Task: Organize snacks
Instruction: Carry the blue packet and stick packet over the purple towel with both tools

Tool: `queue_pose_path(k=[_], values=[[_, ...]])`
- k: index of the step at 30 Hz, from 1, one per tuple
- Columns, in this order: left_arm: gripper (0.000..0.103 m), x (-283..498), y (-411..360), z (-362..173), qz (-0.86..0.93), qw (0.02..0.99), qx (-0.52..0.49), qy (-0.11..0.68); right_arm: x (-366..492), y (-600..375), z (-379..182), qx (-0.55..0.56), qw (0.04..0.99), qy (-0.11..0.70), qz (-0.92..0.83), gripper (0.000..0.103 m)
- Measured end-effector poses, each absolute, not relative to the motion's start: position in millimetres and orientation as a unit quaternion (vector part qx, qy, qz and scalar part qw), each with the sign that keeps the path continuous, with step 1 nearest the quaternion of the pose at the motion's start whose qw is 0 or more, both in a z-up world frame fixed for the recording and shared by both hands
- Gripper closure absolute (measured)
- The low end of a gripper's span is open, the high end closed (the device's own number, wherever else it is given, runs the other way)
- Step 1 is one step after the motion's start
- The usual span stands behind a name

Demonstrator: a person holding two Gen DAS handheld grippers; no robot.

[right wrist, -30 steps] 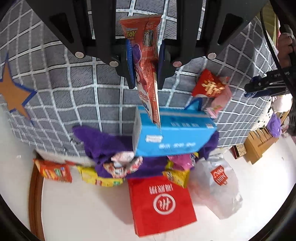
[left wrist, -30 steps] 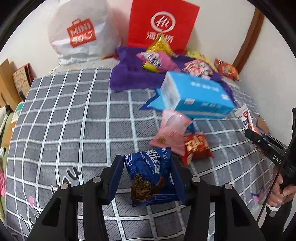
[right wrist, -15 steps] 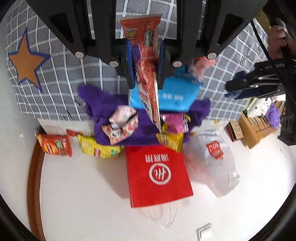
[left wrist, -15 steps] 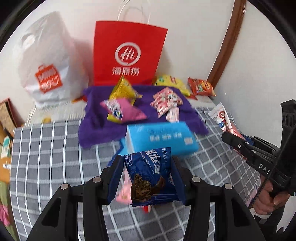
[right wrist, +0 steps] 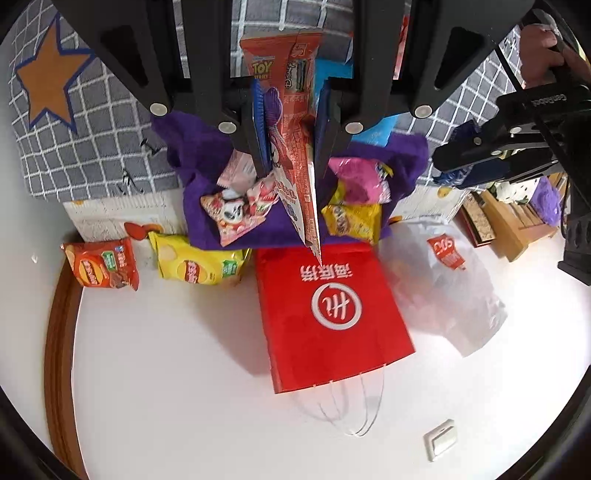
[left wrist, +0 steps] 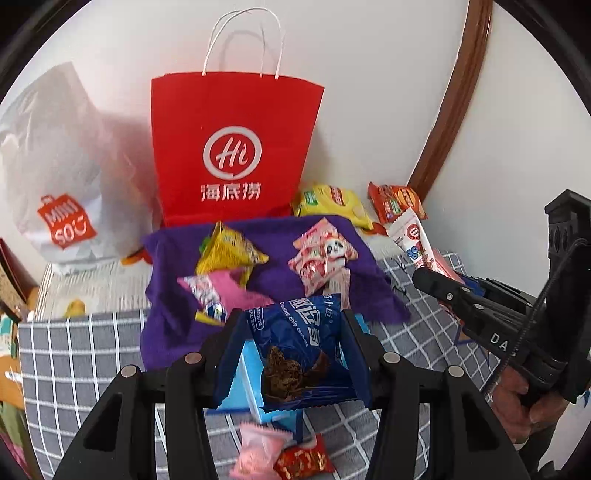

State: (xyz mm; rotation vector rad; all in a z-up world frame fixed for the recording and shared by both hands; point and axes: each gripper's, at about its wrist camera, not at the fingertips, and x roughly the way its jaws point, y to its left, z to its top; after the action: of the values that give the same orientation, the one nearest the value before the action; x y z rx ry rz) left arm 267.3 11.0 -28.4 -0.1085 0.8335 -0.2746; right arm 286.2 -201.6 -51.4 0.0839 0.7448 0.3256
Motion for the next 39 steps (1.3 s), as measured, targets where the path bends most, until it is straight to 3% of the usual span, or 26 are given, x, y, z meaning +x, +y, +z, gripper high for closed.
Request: queue_pose_path(k=[20,39], values=[[0.054,348,38,-21,-0.108,0.913,-0.084,0.384,382,-189,-34,0.065,0.921,0.352,0.155,0.080],[0.054,384,80,-75,-0.076,0.889,-0.130,0.433,433,-198,-109,0.056,0.885,0.441,0.139,0.080]])
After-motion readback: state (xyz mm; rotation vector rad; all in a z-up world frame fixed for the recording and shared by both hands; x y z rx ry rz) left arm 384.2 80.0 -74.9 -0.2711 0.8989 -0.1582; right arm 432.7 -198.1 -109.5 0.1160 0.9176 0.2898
